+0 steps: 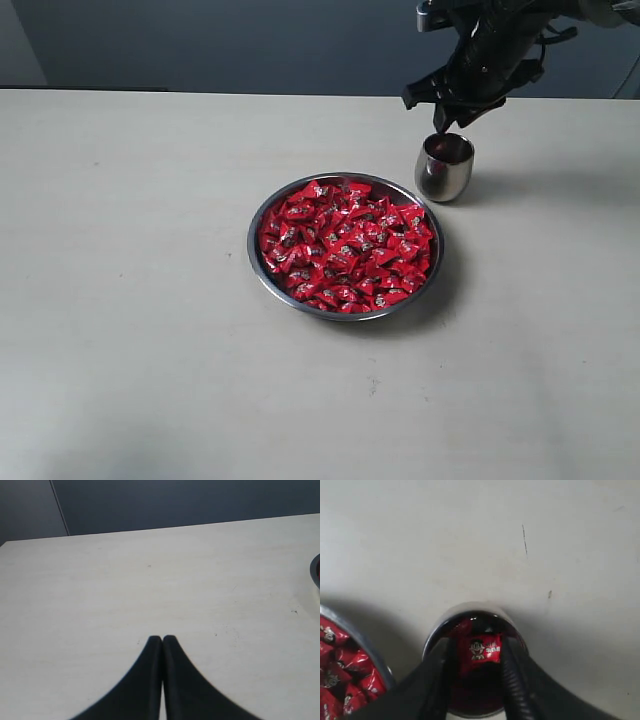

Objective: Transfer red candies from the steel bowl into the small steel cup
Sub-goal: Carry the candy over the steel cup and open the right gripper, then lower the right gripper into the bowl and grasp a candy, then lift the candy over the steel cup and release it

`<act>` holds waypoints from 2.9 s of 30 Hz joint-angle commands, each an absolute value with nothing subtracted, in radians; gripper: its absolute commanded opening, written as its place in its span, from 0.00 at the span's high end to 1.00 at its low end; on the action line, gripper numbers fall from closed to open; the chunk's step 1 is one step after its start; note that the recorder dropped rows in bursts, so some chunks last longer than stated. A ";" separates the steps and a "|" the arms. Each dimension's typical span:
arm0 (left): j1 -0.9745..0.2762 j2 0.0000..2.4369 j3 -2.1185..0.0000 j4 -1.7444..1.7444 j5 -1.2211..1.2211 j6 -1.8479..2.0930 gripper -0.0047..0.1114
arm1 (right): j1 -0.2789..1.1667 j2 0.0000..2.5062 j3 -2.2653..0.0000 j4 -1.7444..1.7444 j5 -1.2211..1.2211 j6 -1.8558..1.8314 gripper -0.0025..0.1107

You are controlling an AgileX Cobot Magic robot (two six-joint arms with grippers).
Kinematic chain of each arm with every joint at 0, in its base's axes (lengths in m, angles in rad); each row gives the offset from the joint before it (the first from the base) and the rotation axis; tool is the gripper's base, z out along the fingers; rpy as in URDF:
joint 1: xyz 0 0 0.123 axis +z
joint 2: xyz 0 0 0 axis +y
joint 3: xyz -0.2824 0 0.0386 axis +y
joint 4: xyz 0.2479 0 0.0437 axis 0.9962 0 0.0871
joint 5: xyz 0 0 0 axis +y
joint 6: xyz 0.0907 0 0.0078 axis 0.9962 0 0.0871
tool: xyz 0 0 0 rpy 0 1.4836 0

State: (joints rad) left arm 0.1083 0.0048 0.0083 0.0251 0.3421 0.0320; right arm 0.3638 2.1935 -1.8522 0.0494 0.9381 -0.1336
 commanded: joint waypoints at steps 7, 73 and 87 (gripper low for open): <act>0.108 0.000 0.000 0.027 0.334 0.029 0.96 | 0.360 2.168 -1.859 0.261 0.998 -0.242 0.69; 0.108 0.000 0.000 0.027 0.334 0.029 0.96 | 0.624 2.299 -1.800 0.066 0.871 -0.093 0.66; 0.108 0.000 0.000 0.027 0.334 0.029 0.96 | 0.624 2.330 -1.802 0.050 0.906 -0.093 0.73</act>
